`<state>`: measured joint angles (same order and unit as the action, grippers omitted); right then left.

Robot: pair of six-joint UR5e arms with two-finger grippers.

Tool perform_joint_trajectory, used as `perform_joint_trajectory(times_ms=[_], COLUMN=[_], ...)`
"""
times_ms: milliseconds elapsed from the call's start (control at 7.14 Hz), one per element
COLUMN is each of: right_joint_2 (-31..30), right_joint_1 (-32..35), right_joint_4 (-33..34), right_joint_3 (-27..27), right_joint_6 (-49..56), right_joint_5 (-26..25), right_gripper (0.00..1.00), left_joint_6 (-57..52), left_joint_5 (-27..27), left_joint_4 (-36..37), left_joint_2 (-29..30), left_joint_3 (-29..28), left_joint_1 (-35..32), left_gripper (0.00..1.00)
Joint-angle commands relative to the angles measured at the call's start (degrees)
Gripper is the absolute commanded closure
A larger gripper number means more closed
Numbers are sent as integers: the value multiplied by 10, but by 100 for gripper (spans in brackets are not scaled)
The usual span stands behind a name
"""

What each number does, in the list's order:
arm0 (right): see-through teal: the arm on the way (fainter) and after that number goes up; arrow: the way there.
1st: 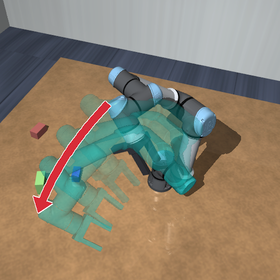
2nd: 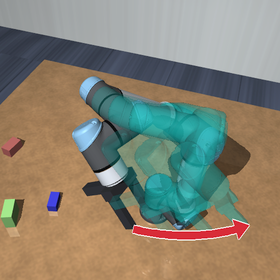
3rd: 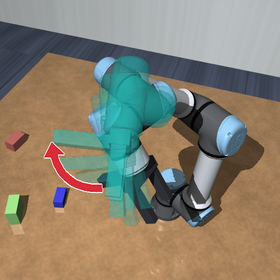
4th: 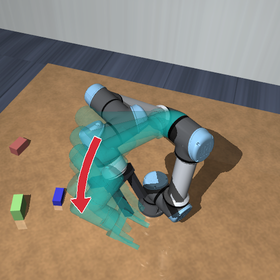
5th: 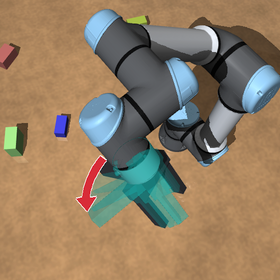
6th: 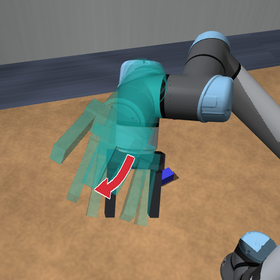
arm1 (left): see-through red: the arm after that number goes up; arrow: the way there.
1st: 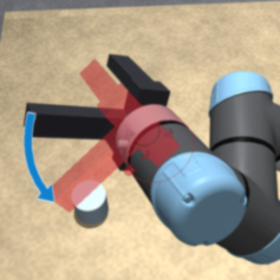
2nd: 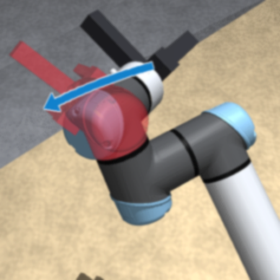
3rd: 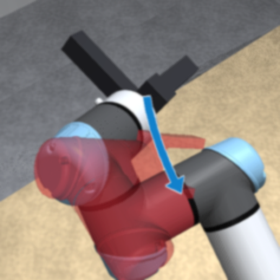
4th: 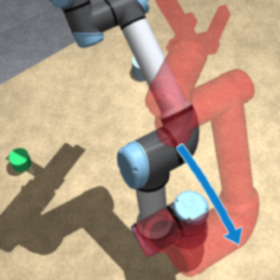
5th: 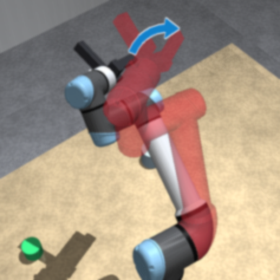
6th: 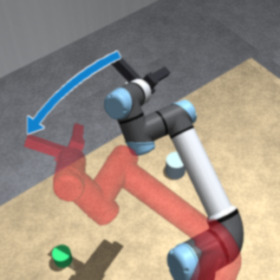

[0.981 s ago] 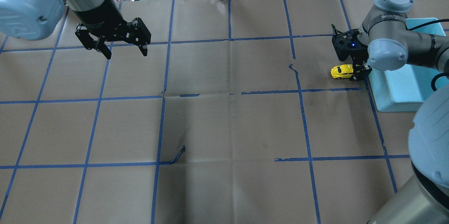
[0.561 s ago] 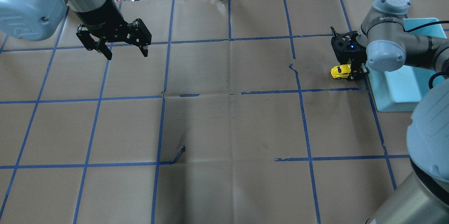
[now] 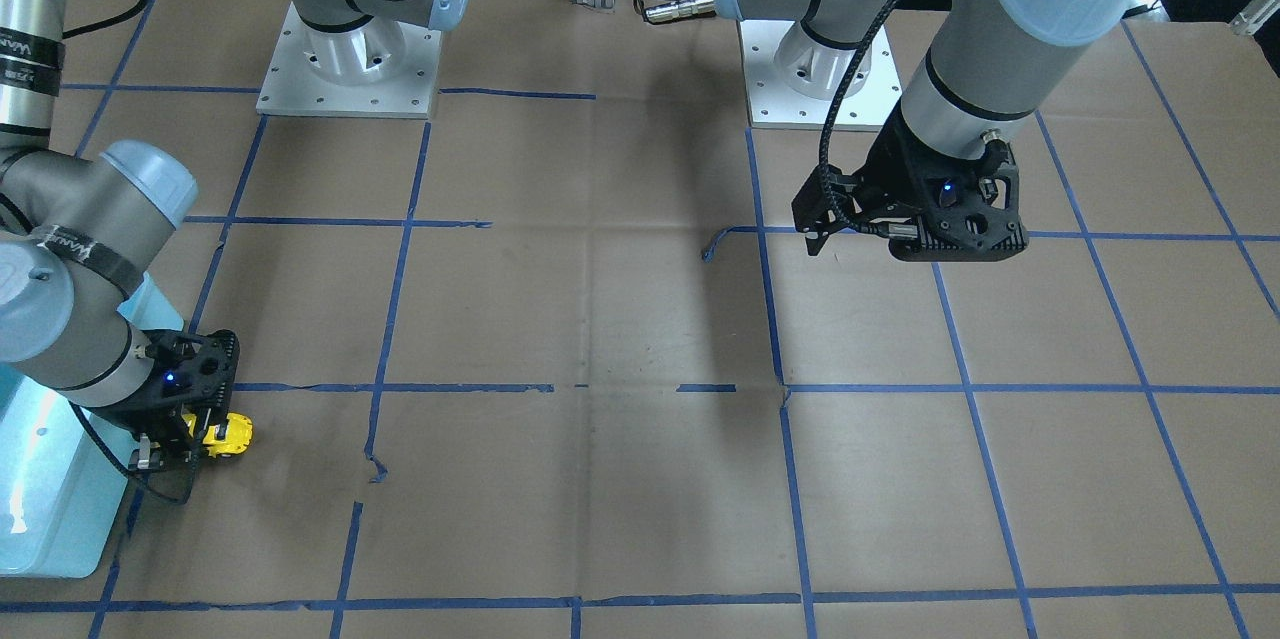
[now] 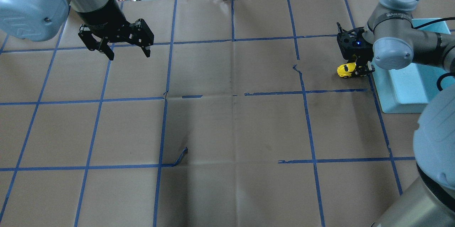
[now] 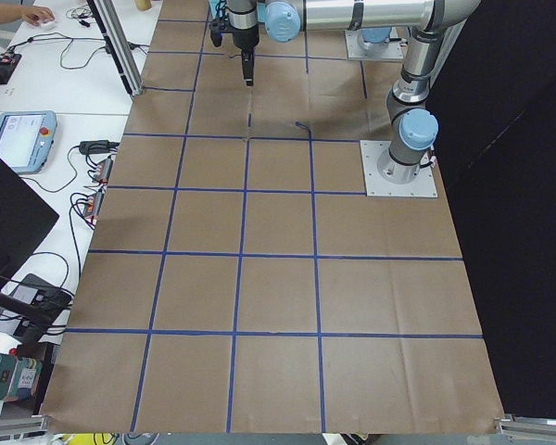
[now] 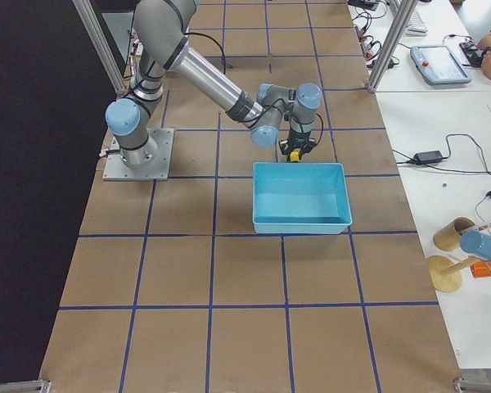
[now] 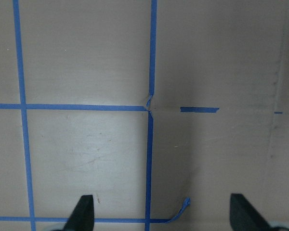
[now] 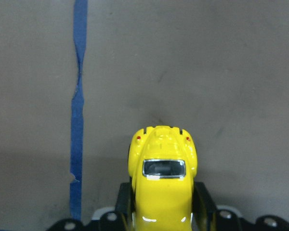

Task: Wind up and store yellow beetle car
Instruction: 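Lift the car with the right gripper and lower it into the blue tray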

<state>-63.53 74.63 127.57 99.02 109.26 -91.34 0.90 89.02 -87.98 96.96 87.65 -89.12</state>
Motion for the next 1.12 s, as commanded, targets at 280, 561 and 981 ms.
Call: perform_joint_trajectory(times_ms=[280, 561, 981], right_joint_2=[-53, -62, -61], right_joint_1=[4, -19, -86], right_joint_4=[-149, -188, -188], right_joint_3=[-128, -170, -167], right_joint_6=[-114, -194, -509], right_joint_5=[49, 49, 40], right_gripper=[92, 92, 91], left_joint_6=[1, 1, 0], left_joint_5=[-1, -1, -1], left_joint_4=[3, 3, 2], left_joint_2=[-5, -5, -6], left_joint_3=[-4, -4, -10], left_joint_1=[0, 0, 0], left_gripper=[1, 1, 1])
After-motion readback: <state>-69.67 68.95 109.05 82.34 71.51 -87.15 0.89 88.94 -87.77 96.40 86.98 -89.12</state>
